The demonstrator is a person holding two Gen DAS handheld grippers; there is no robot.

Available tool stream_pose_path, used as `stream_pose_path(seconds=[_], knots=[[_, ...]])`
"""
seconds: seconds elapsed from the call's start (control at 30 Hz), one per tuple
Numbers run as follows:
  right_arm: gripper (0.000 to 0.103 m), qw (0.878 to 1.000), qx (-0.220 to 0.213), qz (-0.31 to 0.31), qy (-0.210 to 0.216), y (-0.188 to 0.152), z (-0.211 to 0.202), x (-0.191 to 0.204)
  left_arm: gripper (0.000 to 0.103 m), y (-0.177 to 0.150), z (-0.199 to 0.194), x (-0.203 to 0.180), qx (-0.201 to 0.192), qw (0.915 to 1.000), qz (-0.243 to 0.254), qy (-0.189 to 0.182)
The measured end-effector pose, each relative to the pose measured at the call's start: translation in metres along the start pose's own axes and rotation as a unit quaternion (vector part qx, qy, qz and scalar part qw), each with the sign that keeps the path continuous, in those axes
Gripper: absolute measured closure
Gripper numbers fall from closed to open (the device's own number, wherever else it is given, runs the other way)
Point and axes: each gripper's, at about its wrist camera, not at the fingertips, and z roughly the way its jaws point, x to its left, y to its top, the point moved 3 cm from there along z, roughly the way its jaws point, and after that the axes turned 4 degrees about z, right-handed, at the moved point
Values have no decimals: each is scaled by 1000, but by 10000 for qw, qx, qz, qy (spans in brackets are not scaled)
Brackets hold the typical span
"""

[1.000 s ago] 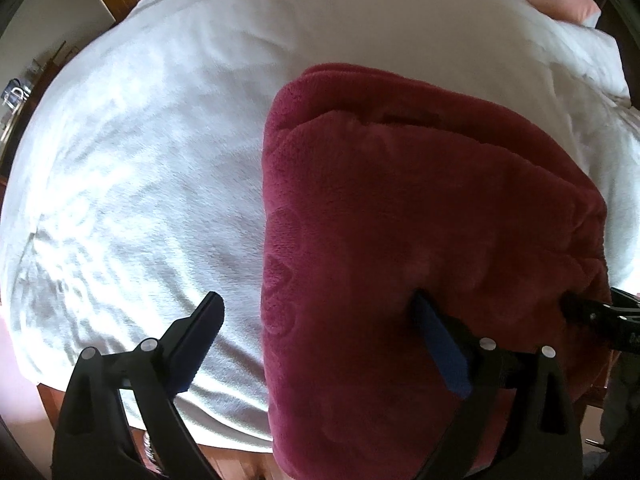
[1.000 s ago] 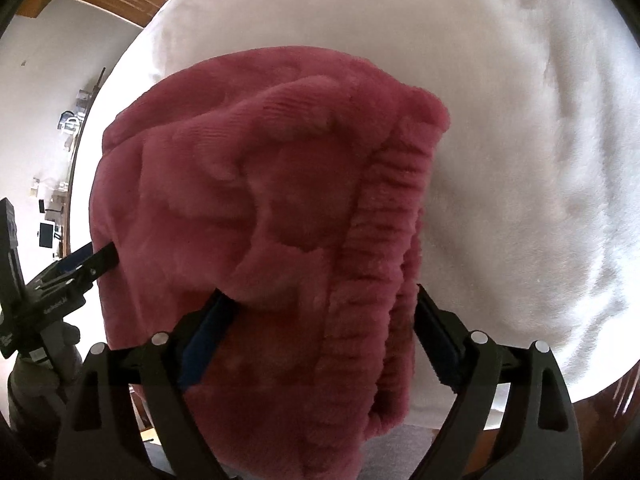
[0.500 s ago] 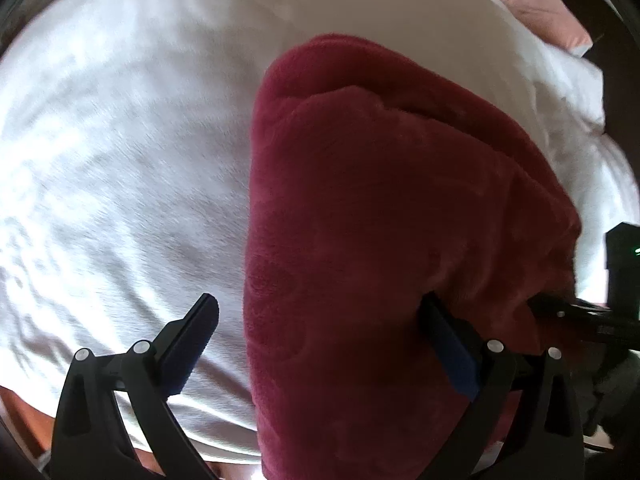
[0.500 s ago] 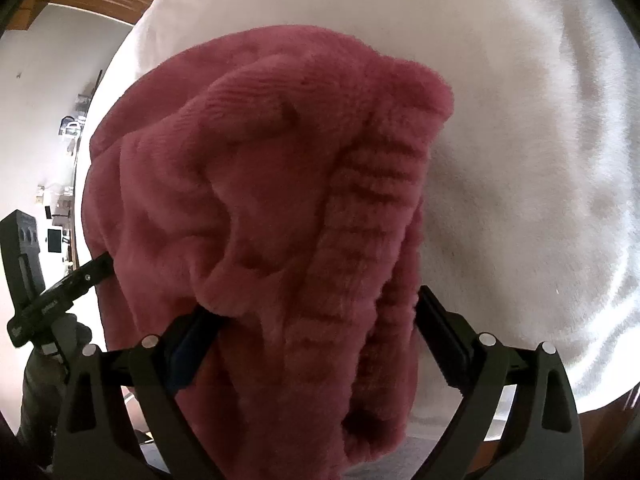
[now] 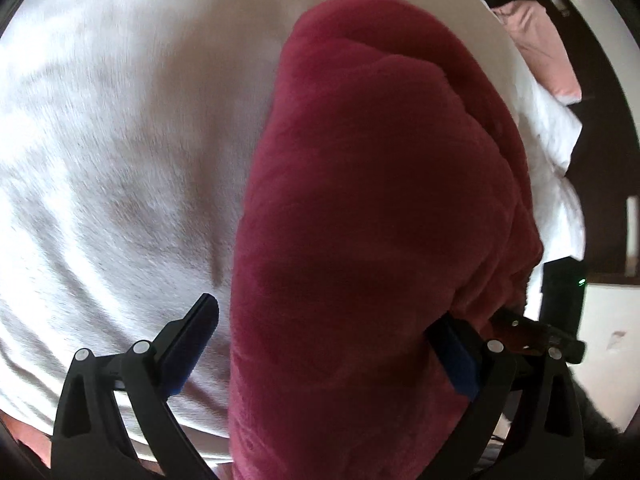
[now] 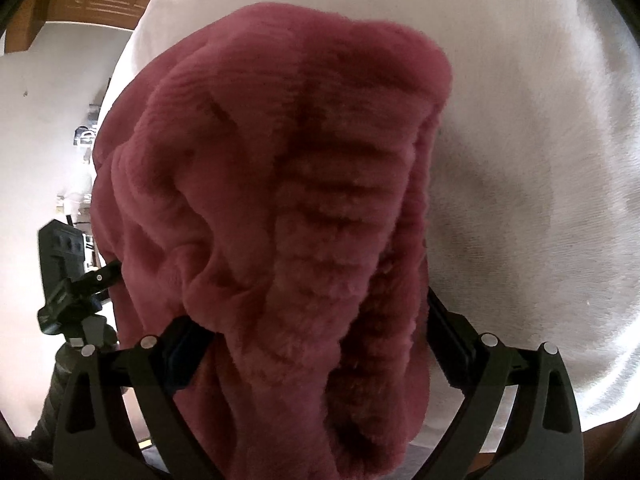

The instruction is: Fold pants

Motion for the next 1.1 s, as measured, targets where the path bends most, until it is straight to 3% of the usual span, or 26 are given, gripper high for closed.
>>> stream_pose_path(seconds=[0.07, 0.2, 0.4, 0.5, 0.7, 1.1], knots=[[9, 10000, 21, 22, 69, 0, 1, -1, 5, 1, 2, 2, 35, 9998, -138, -172], [26, 9994, 25, 86, 331, 0, 0, -5, 5, -1, 6, 5, 21, 9981, -411, -449], [44, 9993, 36, -12, 380, -7, -11, -10, 5, -13, 5, 7, -51, 9956, -645, -679], [50, 9995, -14, -92, 308, -13, -17, 0, 13, -12, 1, -1, -98, 9966, -498, -651], [56, 9991, -191, -279, 254, -22, -35, 14, 41, -12, -17, -13, -217, 9967, -266, -730], [58, 9928, -742, -732, 583, -27, -97, 33, 48, -8, -77, -25, -865, 9908, -76, -1041]])
